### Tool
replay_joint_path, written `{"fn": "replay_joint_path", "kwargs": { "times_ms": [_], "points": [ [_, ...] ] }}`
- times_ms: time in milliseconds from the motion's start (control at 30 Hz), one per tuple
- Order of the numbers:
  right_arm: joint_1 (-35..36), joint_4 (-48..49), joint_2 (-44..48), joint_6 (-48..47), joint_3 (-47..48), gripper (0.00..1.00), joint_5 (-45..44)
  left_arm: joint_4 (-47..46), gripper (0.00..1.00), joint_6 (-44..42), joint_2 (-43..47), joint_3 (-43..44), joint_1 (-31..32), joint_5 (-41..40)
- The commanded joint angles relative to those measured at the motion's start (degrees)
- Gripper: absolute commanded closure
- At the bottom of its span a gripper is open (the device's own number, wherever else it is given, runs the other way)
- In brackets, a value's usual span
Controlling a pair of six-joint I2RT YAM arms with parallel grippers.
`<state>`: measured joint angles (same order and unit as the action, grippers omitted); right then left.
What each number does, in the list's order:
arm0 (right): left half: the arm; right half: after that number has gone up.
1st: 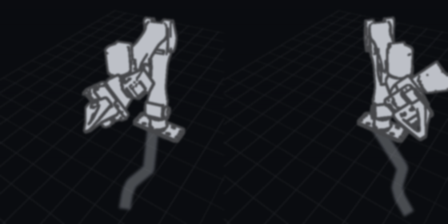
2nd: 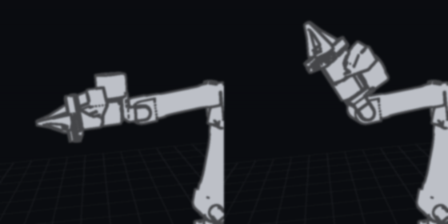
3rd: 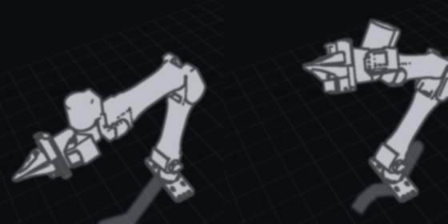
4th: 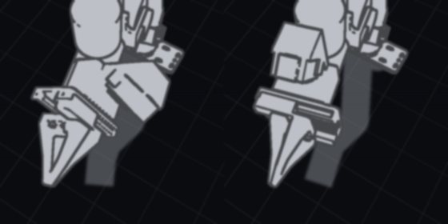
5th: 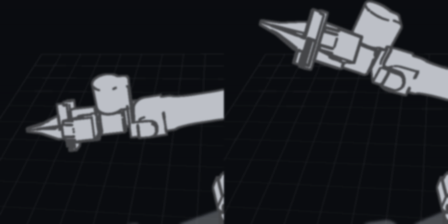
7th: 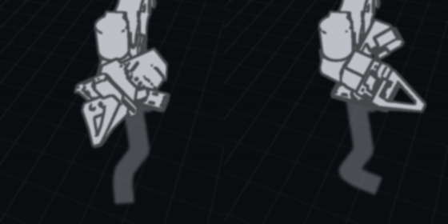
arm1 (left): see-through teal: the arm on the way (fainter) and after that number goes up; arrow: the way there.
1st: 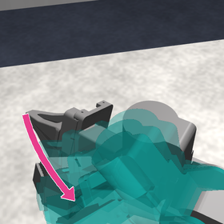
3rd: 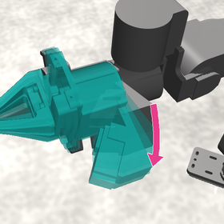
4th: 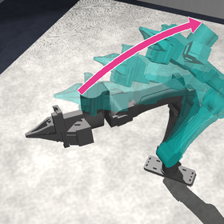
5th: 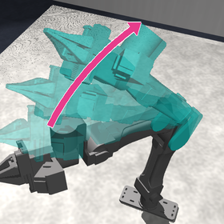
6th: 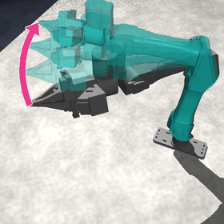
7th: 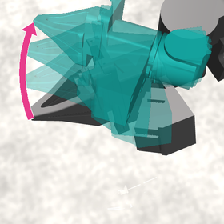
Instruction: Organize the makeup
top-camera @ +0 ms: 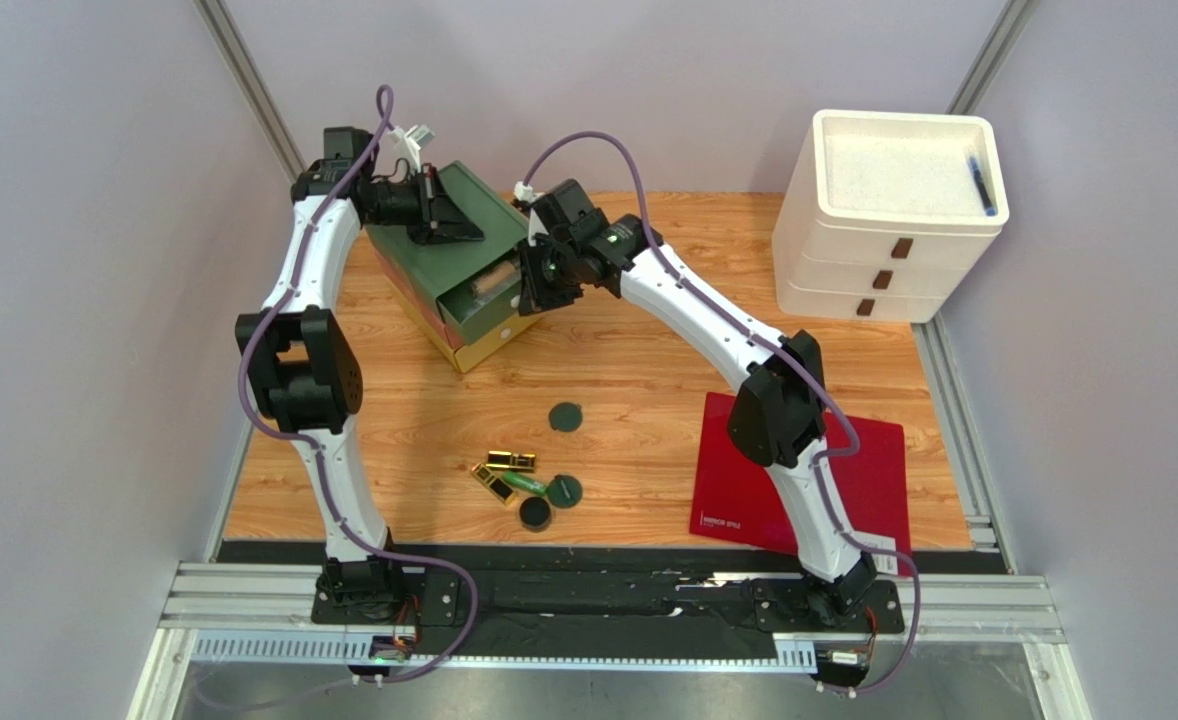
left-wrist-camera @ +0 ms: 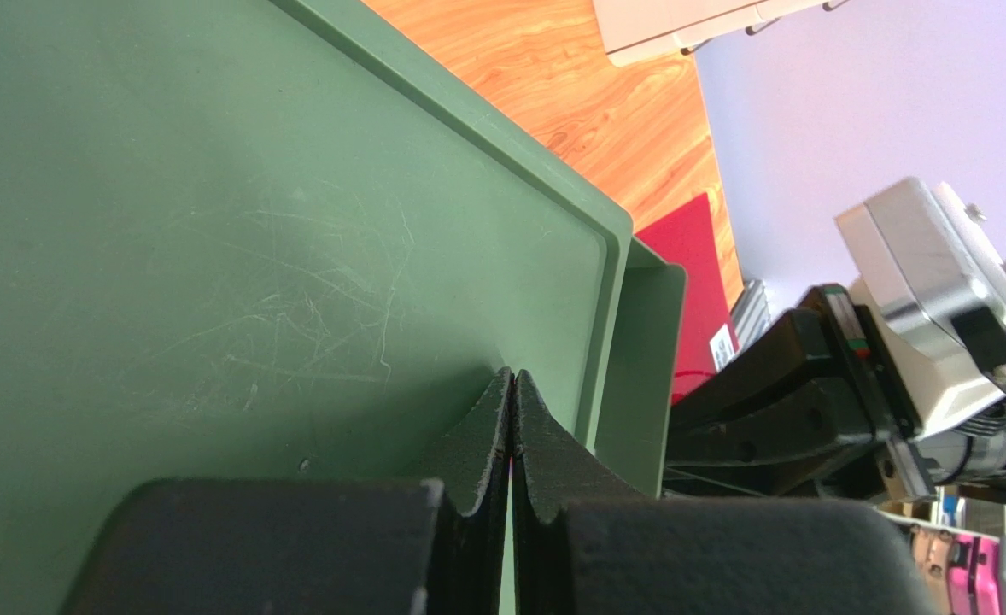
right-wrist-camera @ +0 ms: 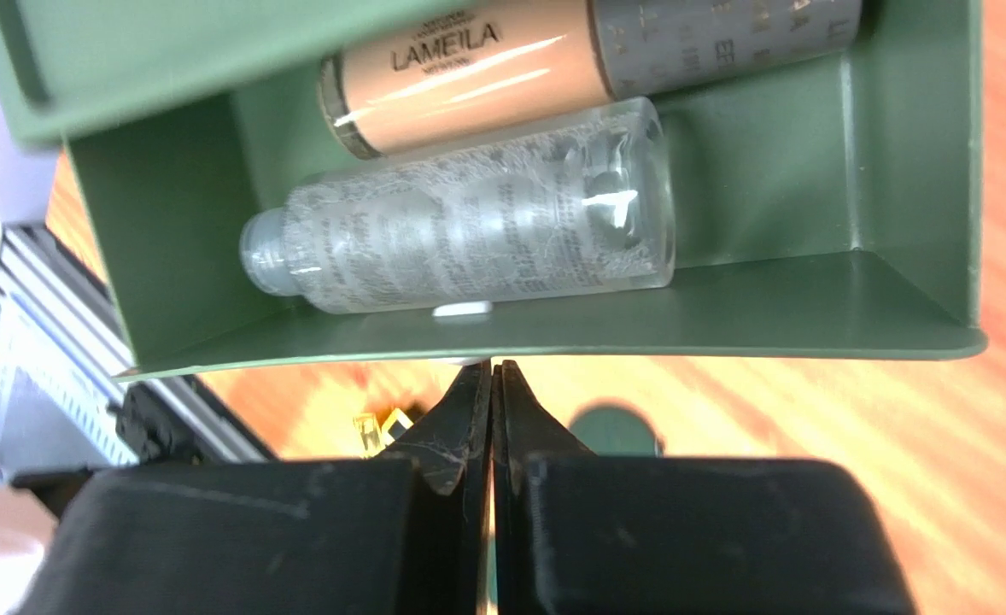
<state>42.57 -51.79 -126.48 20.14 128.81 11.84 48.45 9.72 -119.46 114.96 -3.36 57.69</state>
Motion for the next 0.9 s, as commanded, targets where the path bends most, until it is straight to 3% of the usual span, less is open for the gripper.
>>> {"fn": "replay_joint_path", "kwargs": {
  "times_ms": [0, 267, 400, 600, 767, 867],
  "points": [
    [0.1, 10.6, -3.2, 1.9, 3.4, 1.0, -1.9, 8.0, 1.0, -6.1, -4.6, -3.2, 0.3, -15.8],
    [0.3, 17.2, -7.4, 4.1, 8.4, 1.0, -2.1, 7.3, 1.0, -5.5, -1.4, -3.1, 0.3, -16.5],
    [0.3, 21.5, -6.7, 5.7, 6.1, 0.9, -1.6, 8.0, 1.0, -5.3, -0.6, -2.0, 0.4, -16.8],
    [0.3, 20.6, -6.0, 6.4, 5.7, 0.9, -1.0, 8.5, 1.0, -4.4, 0.5, 0.4, 0.3, -16.6],
    [0.2, 20.0, -1.2, 6.3, -1.3, 0.89, -0.8, 8.2, 1.0, -2.6, 1.0, 1.1, 0.2, -14.0],
    [-0.6, 20.1, 2.3, 9.6, -5.5, 0.82, 0.6, 7.1, 1.0, -0.8, 1.5, -0.2, 0.2, -12.3]
  ]
}}
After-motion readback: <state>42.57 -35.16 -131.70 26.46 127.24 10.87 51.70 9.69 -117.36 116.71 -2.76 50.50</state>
